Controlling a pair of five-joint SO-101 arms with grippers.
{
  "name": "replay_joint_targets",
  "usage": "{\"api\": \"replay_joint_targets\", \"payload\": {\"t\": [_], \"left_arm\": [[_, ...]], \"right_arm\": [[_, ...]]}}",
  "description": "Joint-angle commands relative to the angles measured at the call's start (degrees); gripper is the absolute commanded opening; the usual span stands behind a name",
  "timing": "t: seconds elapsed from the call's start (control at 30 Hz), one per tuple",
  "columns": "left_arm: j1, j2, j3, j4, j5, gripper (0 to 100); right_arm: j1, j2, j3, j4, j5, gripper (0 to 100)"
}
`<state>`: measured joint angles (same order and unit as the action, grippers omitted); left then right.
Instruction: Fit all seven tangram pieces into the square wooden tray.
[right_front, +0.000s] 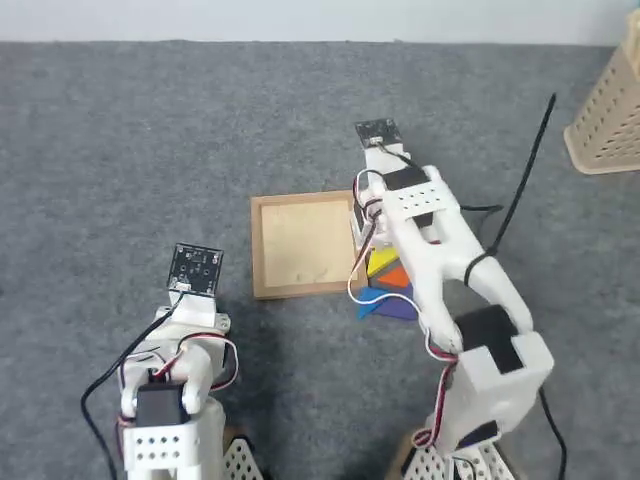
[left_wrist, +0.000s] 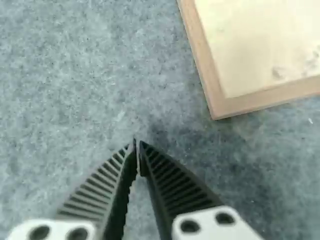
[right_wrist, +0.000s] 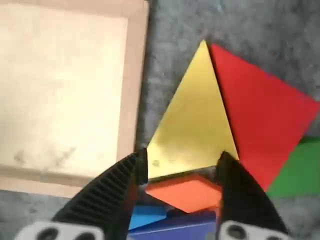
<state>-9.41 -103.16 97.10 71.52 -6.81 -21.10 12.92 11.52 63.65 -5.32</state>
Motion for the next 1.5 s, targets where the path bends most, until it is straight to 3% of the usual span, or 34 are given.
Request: {"api": "replay_joint_targets", "payload": {"t": [0.0,0.23,0.9,1.17,1.47], "left_arm": [[-0.3,0.0,-0.5,0.3,-0.5,1],[-0.3,0.0,-0.5,0.3,-0.5,1],[-0.3,0.0,-0.5,0.3,-0.5,1],[-0.3,0.0,-0.5,0.3,-0.5,1],[-0.3,0.0,-0.5,0.3,-0.5,1]], "right_arm": [[-0.4,-0.7,-3.5,0.3,-1.0,24.7],[2.9,2.7,-3.6,-1.8,-1.1,25.0],[2.2,7.5,-6.0,-2.0,-1.1,24.9],[-0.5,6.6,-12.5,3.6,-7.3,25.0],[0.1,13.4,-12.7,1.5,-7.0,25.0]]}}
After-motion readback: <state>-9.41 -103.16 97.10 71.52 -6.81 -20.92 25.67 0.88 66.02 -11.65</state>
